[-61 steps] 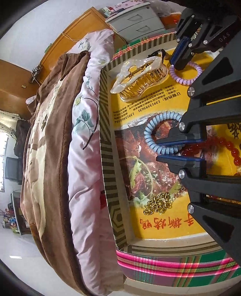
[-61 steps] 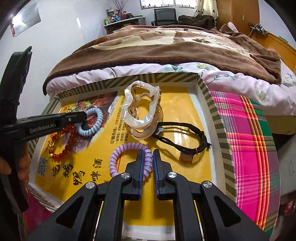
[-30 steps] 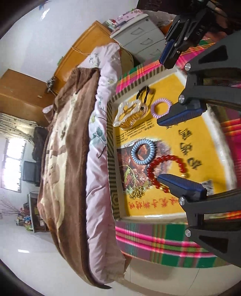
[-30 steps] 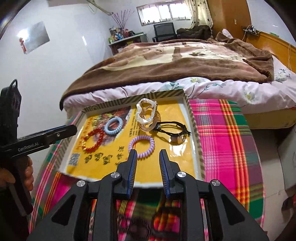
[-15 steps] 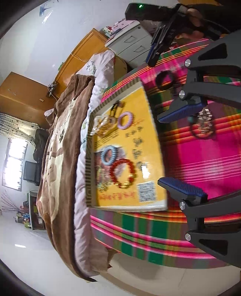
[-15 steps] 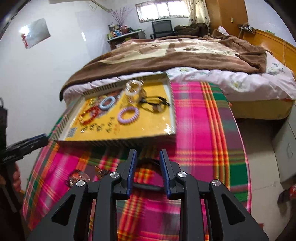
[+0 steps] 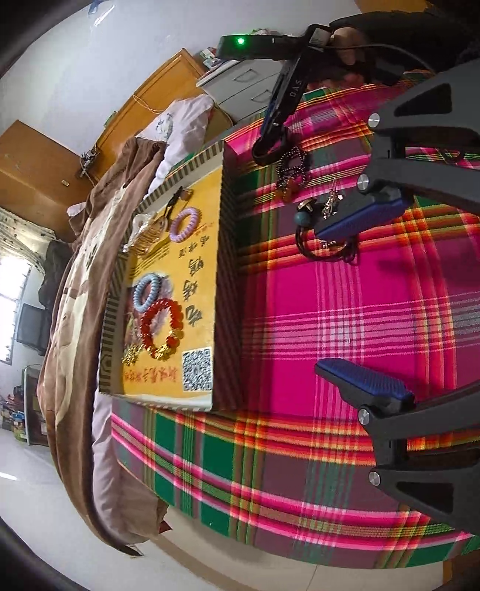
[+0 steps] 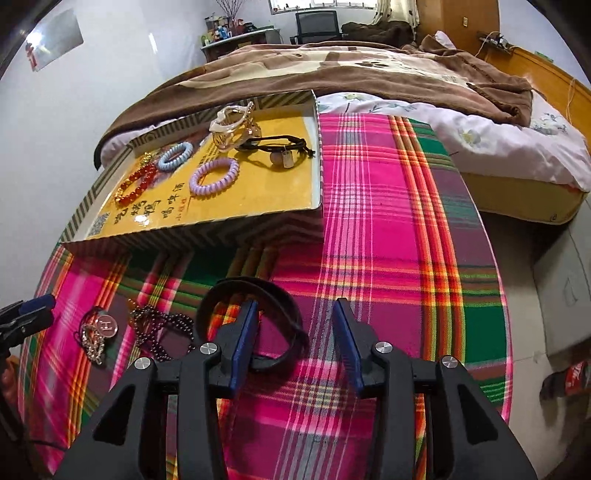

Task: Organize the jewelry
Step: 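Grasp the black band with the right tool while the left tool grasps the rhinestone barrette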

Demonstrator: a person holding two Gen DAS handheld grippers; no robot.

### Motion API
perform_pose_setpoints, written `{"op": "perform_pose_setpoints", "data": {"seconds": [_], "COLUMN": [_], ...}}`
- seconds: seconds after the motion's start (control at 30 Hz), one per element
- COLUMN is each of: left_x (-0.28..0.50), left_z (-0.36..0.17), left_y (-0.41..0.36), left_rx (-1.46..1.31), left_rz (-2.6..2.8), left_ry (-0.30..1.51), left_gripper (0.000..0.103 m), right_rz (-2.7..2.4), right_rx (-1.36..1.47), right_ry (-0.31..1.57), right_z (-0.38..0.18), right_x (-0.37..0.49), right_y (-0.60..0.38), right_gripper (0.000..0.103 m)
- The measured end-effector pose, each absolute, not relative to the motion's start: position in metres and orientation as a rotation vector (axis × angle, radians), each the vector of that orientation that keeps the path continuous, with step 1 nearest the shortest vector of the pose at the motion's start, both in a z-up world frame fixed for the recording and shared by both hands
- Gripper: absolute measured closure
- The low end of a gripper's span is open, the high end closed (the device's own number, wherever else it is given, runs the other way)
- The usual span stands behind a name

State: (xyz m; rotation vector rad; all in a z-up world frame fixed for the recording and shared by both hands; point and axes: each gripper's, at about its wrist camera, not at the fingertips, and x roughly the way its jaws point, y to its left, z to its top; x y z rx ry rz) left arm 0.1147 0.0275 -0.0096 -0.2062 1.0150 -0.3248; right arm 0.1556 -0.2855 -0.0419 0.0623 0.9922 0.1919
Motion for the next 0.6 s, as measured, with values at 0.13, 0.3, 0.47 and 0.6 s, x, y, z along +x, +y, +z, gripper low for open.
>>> {"op": "perform_pose_setpoints", "data": {"seconds": [0.13, 0.3, 0.47, 0.6], "left_x": [0.113, 0.111, 0.108, 0.104], "left_z": [-0.013, -0.014, -0.009, -0.008], "left_y": [0.017, 0.001, -0.015, -0.030], "left_rx": [-0.194, -0.148, -0.064, -0.003], "left_rz": [-0.340, -0.367, -0.378, -0.414], "left_ry": [1.020, 1.025, 1.002, 0.997], "left_gripper": [0.036, 0.036, 0.036, 0.036], "right_rz": [0.176, 0.157, 0.162, 0.156], "right_rx": [0.023, -0.008, 0.020, 0.068], "right_ry": [0.981, 0.947, 0.940, 0.931], "right_z": [-0.043, -0.044, -0.044, -0.042], "right_x": [0.158, 0.152, 0.150, 0.145], "right_y": [-0.280, -0.276, -0.282, -0.292], "right_gripper": [0.060, 0.085, 0.091, 0.092]}}
